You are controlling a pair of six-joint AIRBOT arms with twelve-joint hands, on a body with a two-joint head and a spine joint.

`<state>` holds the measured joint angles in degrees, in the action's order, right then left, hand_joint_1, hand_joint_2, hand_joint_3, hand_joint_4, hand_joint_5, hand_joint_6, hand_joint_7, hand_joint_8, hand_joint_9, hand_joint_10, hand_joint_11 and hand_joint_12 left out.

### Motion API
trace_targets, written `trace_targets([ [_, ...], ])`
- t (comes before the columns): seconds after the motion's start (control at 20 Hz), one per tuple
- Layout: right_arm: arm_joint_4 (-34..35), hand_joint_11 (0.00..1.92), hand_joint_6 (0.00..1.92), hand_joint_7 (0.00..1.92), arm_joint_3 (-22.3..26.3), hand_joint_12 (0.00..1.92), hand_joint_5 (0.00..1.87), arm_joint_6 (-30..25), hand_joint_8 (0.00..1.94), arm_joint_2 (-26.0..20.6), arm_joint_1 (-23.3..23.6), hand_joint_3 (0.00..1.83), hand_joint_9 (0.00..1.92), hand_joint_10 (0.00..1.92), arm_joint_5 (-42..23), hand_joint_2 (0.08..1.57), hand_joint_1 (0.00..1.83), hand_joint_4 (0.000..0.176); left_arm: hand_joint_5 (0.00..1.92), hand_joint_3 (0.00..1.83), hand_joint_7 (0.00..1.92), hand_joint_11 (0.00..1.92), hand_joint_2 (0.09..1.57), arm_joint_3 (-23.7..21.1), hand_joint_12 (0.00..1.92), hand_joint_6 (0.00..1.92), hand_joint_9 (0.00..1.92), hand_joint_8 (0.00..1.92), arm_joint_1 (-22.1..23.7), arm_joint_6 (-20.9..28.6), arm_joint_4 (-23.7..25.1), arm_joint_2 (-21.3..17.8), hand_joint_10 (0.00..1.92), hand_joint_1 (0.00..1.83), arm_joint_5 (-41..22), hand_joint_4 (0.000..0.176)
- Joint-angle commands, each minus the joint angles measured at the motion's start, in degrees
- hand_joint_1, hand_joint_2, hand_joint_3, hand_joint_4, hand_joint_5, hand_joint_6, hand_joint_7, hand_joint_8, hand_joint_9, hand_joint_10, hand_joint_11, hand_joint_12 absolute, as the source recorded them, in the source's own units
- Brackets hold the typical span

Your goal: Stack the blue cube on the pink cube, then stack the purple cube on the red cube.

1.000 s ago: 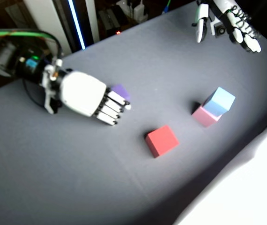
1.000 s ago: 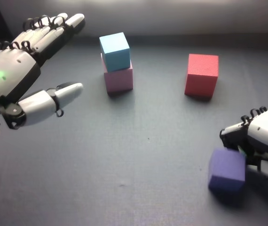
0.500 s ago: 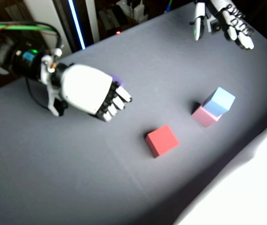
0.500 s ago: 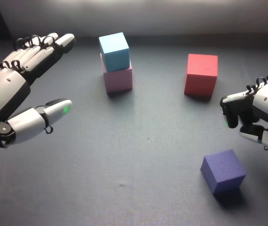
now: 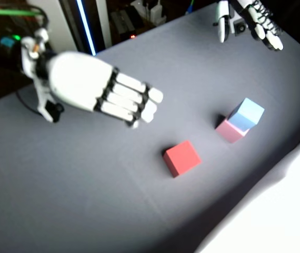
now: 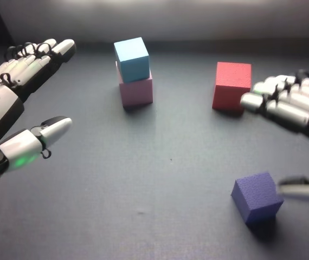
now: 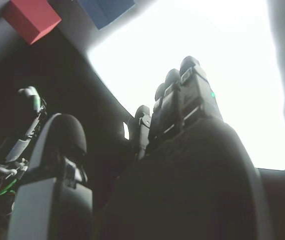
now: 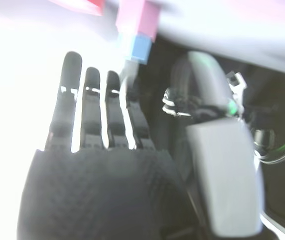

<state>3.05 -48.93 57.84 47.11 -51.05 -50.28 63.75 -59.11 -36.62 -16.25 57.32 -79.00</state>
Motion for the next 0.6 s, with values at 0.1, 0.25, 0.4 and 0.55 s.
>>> trace_targets([
  [0.1,-2.2,0.00,0.00,0.00,0.0,0.00,0.00,-3.9,0.00,-0.5,-2.8,0.00,0.00,0.00,-7.3,1.03,0.71,0.017,0.00,0.00,0.00,0.00,1.39,-0.2,0.00,0.00,0.00,0.00,-0.4,0.1,-0.6,-0.7,0.00,0.66,-7.6,0.173],
  [0.25,-2.8,0.03,0.00,0.00,-0.2,0.02,0.00,-4.6,0.00,0.7,-3.6,0.00,0.00,0.00,-6.6,1.01,0.82,0.001,0.00,0.00,0.00,0.00,1.39,-0.2,0.00,0.00,0.00,0.00,-0.4,0.1,-0.7,-0.7,0.00,0.67,-7.5,0.170],
  [0.4,-2.9,0.00,0.00,0.00,-1.4,0.82,0.00,-4.6,0.00,2.9,-3.1,0.02,0.00,0.01,-4.3,0.98,0.83,0.000,0.00,0.00,0.00,0.00,1.39,-0.2,0.00,0.00,0.00,0.00,-0.5,0.1,-1.1,-0.6,0.00,0.66,-7.5,0.167],
  [0.55,-2.9,0.00,0.00,0.00,-3.0,0.74,0.00,-4.7,0.00,5.1,-1.7,0.00,0.00,0.00,-1.9,1.01,0.85,0.025,0.00,0.00,0.00,0.00,1.39,-0.3,0.00,0.00,0.00,0.00,-0.9,0.1,-1.2,-0.6,0.00,0.64,-7.5,0.156],
])
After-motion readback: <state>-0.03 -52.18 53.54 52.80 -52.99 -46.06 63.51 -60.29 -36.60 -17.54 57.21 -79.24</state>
